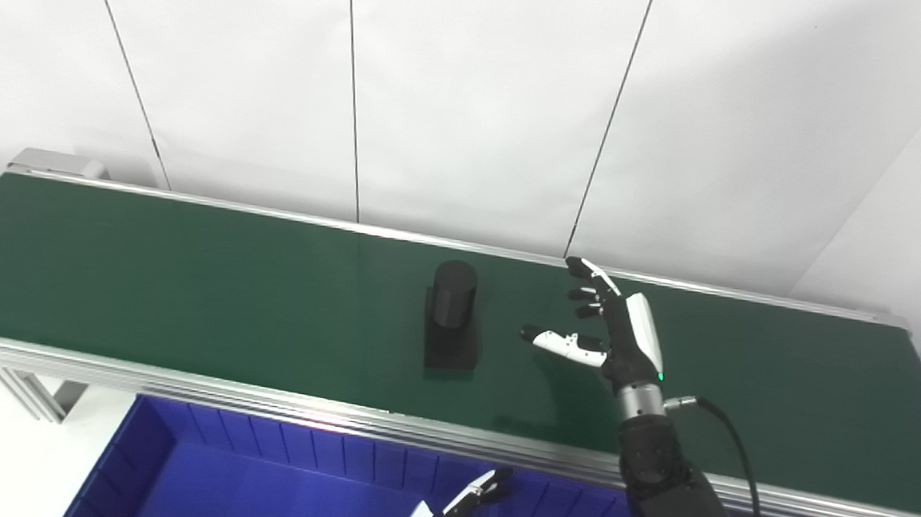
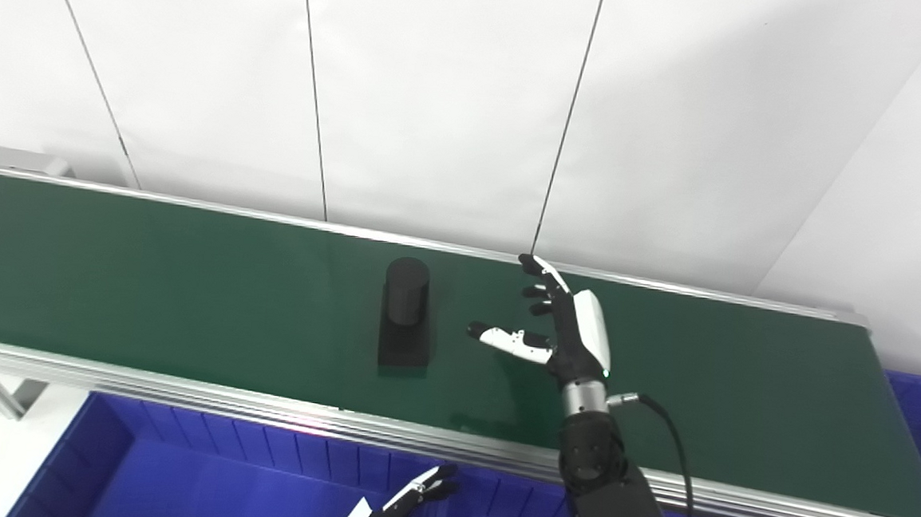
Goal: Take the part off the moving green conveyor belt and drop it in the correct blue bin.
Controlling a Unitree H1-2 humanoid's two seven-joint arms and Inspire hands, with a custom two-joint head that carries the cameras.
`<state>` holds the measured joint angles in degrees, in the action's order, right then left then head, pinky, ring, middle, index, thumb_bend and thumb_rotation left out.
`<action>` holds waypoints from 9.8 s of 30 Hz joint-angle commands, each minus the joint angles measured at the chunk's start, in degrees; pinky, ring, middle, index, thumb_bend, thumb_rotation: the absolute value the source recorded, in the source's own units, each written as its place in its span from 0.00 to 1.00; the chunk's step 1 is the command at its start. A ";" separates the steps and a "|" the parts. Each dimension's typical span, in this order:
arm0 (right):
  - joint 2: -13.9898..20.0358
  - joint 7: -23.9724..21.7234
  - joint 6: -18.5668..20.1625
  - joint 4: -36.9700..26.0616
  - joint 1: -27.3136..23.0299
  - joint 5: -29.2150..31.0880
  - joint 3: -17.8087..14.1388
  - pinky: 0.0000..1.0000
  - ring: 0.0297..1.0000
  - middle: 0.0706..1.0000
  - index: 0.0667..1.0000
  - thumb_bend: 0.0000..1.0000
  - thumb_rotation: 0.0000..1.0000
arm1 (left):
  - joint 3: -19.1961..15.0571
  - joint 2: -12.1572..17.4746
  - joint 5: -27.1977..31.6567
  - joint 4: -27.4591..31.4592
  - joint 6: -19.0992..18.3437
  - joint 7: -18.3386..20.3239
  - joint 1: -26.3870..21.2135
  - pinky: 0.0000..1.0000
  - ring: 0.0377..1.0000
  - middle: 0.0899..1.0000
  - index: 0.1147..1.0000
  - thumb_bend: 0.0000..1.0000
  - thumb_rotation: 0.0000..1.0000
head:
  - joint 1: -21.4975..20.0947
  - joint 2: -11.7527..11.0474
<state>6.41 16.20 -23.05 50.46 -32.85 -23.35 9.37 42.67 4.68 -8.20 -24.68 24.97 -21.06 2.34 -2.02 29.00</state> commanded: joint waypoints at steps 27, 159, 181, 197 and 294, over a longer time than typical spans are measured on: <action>-0.03 -3.48 2.01 -0.32 -2.71 0.84 1.83 0.77 0.85 0.86 0.83 0.93 0.57 | -0.22 -1.46 0.14 1.61 1.95 0.14 -0.53 0.95 0.86 0.83 0.91 0.91 0.89 | 0.89 -0.02; 3.54 -11.75 12.84 -58.09 45.69 -6.07 -1.22 0.31 0.35 0.39 0.48 0.52 0.00 | -17.15 -5.32 3.79 17.23 1.95 19.48 4.19 0.89 0.86 0.82 0.95 0.85 0.93 | -18.78 23.47; 4.03 0.14 5.48 -32.84 37.08 -20.56 13.68 0.34 0.39 0.42 0.47 0.53 0.00 | -16.46 -5.11 3.67 17.66 1.95 19.60 5.07 0.87 0.86 0.82 0.95 0.83 0.91 | -15.37 22.14; 4.38 2.43 5.22 -31.32 36.43 -19.79 14.13 0.33 0.39 0.41 0.48 0.52 0.00 | -16.26 -4.37 3.62 16.10 1.95 19.26 4.83 0.89 0.86 0.82 0.95 0.84 0.91 | -15.15 20.11; -1.63 10.08 -3.87 -40.78 41.65 10.43 20.21 0.77 0.82 0.84 0.83 0.97 1.00 | -11.10 4.61 1.74 12.99 1.95 10.14 2.23 0.90 0.92 0.88 0.92 0.85 0.91 | -6.05 10.79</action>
<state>4.77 26.21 -24.12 11.38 9.04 -12.77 29.57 31.59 9.24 -6.64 -13.22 24.99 -9.98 5.18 -8.09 39.73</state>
